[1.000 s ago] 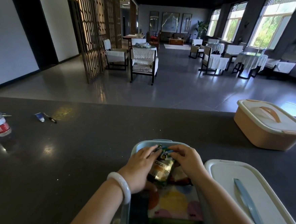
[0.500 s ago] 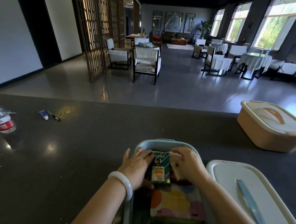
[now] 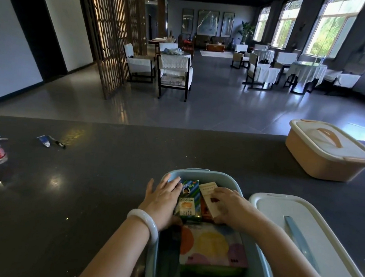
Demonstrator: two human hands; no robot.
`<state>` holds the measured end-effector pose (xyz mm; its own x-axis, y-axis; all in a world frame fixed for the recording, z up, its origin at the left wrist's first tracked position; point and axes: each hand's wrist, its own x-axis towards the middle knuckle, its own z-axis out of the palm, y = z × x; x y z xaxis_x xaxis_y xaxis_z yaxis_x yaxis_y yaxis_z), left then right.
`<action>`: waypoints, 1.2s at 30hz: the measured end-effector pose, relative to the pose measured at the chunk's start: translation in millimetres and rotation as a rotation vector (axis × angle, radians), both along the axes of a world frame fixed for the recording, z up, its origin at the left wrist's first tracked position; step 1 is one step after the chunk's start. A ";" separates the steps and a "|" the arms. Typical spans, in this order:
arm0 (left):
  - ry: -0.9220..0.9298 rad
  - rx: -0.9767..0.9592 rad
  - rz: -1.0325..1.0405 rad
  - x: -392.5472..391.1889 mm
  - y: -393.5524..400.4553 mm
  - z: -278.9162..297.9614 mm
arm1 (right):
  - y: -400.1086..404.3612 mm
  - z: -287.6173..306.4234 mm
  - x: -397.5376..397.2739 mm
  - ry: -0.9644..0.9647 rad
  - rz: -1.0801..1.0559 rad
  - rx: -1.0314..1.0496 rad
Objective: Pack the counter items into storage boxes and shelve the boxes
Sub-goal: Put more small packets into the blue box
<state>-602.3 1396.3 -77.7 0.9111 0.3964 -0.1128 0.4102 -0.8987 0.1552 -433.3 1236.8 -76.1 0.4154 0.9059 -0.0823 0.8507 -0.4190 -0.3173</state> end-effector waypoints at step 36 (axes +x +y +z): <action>-0.102 -0.064 -0.021 2.5 -0.6 -1.9 | -1.1 -9.6 -13.3 -0.133 -0.078 0.208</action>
